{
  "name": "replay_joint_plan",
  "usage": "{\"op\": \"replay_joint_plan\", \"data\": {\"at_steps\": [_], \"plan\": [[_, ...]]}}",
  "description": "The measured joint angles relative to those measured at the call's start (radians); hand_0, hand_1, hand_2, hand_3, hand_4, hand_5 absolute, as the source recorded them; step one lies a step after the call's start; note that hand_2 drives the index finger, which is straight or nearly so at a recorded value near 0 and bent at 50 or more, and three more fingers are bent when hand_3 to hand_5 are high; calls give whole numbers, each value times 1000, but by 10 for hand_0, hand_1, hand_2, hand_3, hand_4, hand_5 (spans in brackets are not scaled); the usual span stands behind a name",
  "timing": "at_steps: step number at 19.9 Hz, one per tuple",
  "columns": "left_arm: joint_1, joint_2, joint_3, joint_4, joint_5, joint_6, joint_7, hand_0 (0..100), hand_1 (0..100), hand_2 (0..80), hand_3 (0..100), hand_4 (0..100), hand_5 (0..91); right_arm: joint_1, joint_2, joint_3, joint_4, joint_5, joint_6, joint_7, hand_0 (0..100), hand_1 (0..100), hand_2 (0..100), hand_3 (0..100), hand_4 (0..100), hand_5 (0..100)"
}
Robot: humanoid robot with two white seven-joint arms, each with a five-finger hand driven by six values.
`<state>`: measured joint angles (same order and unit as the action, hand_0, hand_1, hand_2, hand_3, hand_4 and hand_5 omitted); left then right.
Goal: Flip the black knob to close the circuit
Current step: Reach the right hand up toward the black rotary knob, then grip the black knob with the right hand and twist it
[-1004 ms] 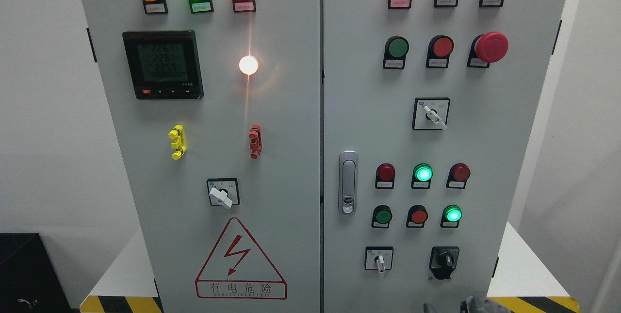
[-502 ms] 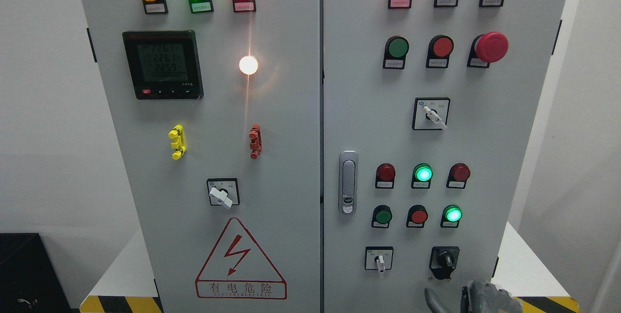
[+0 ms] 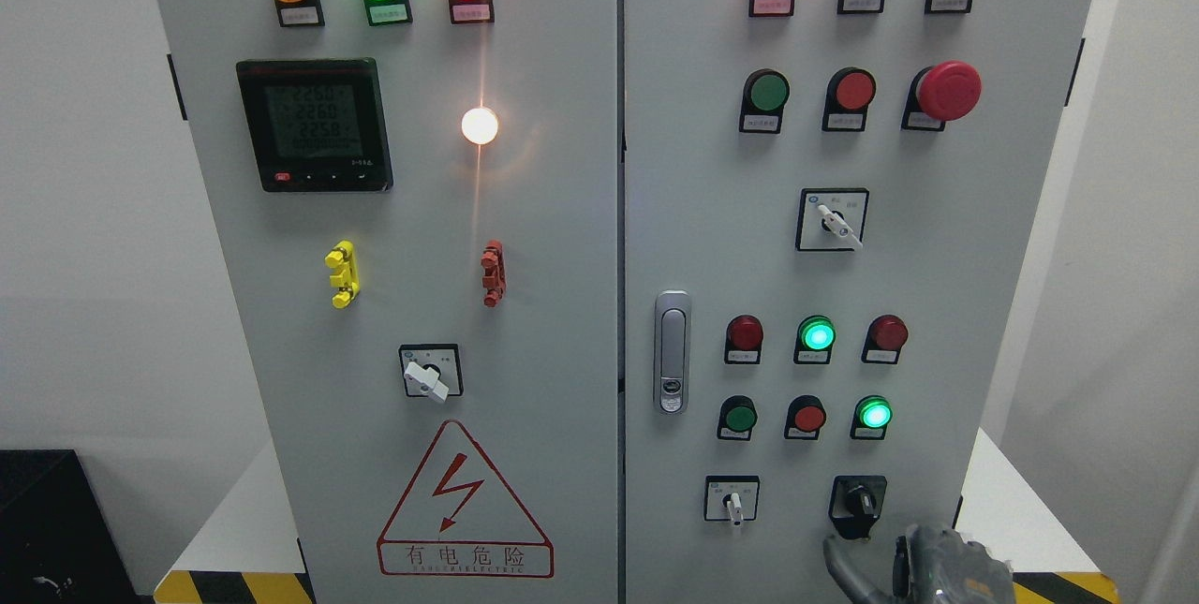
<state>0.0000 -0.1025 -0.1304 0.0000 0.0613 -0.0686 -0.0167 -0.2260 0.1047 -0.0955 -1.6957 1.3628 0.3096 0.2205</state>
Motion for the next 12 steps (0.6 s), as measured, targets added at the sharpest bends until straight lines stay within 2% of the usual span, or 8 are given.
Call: {"op": "replay_joint_plan", "data": {"at_steps": [12], "plan": [[0,0,0,0,0,0,0,120,556,0,0,0,0,-32,-13,-23,12,11,3,22,0,11,910,1000,925,985]]}}
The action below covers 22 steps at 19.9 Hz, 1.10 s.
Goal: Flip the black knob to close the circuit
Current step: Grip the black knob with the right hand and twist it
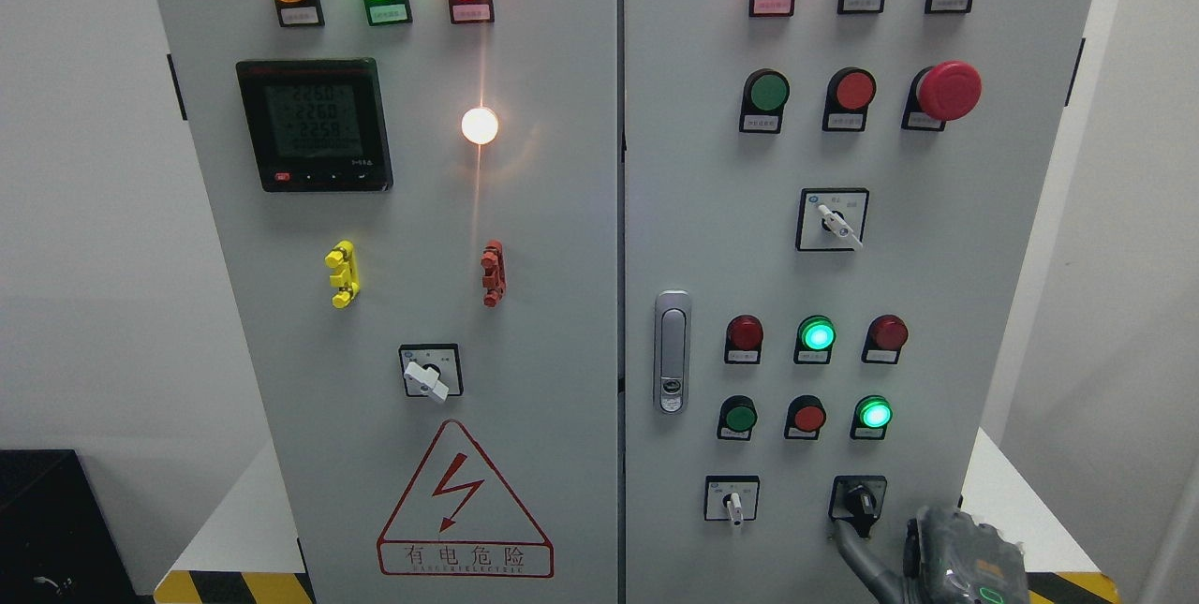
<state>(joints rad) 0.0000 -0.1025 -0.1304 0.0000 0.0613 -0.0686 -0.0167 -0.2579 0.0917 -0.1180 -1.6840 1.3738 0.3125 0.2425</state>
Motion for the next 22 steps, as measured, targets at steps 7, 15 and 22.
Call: {"op": "replay_joint_plan", "data": {"at_steps": [7,15,22], "plan": [[0,0,0,0,0,0,0,120,556,0,0,0,0,-3,-6,-15,3,2,-5,2,0,13,907,1000,925,985],[0,0,0,0,0,0,0,120,556,0,0,0,0,-3,-12,-35,5,2,-10,11,0,14,907,1000,923,985],[0,0,0,0,0,0,0,120,556,0,0,0,0,-3,-15,-51,4,1,-12,15,0,14,910,1000,923,985]]}}
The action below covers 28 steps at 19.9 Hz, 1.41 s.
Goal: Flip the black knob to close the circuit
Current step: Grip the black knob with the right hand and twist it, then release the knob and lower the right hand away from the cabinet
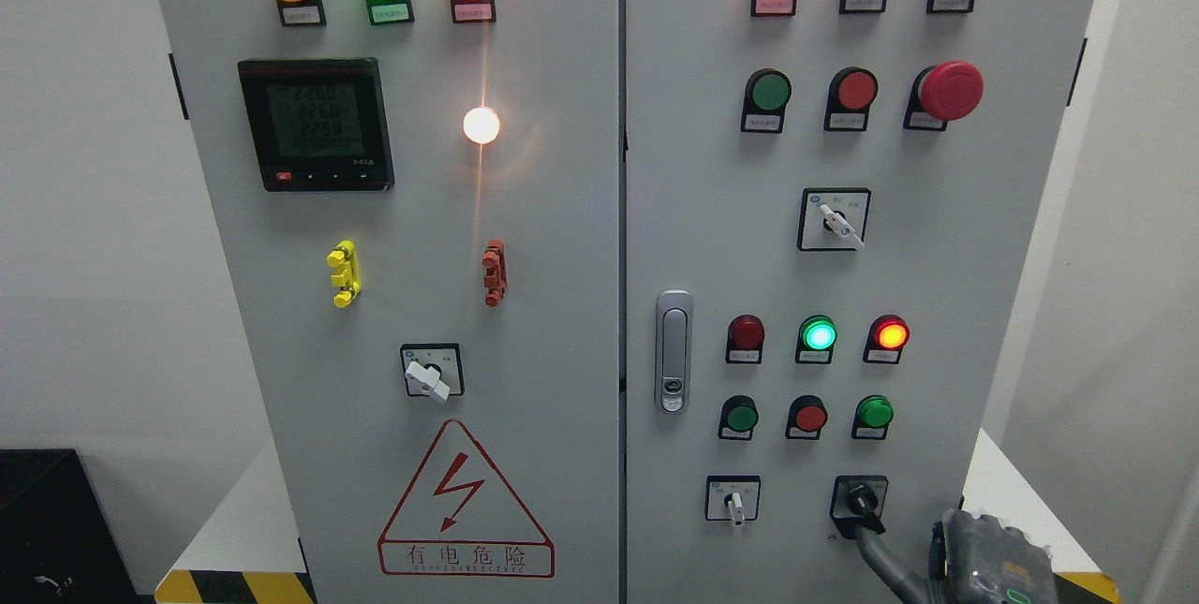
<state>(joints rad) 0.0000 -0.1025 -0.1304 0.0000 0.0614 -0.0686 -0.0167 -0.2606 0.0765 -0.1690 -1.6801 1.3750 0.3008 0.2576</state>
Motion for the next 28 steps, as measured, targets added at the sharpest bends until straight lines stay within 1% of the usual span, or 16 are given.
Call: {"op": "replay_joint_plan", "data": {"at_steps": [19,28], "plan": [[0,0,0,0,0,0,0,120,556,0,0,0,0,-2,1,-13,-6,-14,3,5,0,12,906,1000,921,982],[0,0,0,0,0,0,0,120,556,0,0,0,0,16,4,13,-22,-15,8,-20,0,14,901,1000,919,981]]}}
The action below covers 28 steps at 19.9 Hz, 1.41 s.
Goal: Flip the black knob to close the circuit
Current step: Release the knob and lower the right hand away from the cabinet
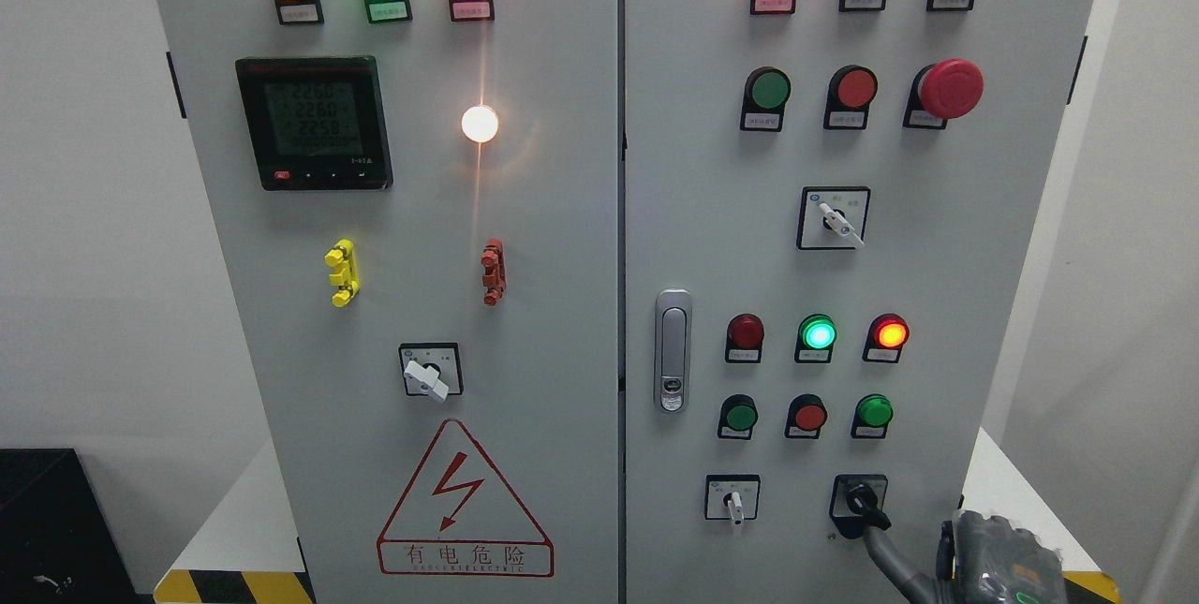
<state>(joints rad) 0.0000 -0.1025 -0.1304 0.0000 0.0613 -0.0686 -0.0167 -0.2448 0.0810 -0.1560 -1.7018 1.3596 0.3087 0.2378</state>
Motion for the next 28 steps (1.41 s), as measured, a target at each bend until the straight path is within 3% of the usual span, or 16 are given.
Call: {"op": "replay_joint_plan", "data": {"at_steps": [9,18,22,28], "plan": [[0,0,0,0,0,0,0,120,556,0,0,0,0,27,0,45,-6,-1,3,-32,0,20,889,1000,916,973],[0,0,0,0,0,0,0,120,556,0,0,0,0,105,2,99,-50,-72,-2,-106,0,41,856,999,887,946],[0,0,0,0,0,0,0,120,556,0,0,0,0,150,5,117,-85,-176,-5,-163,0,41,783,975,857,895],[0,0,0,0,0,0,0,120,556,0,0,0,0,216,17,133,-144,-466,-44,-252,0,46,617,876,784,722]]}}
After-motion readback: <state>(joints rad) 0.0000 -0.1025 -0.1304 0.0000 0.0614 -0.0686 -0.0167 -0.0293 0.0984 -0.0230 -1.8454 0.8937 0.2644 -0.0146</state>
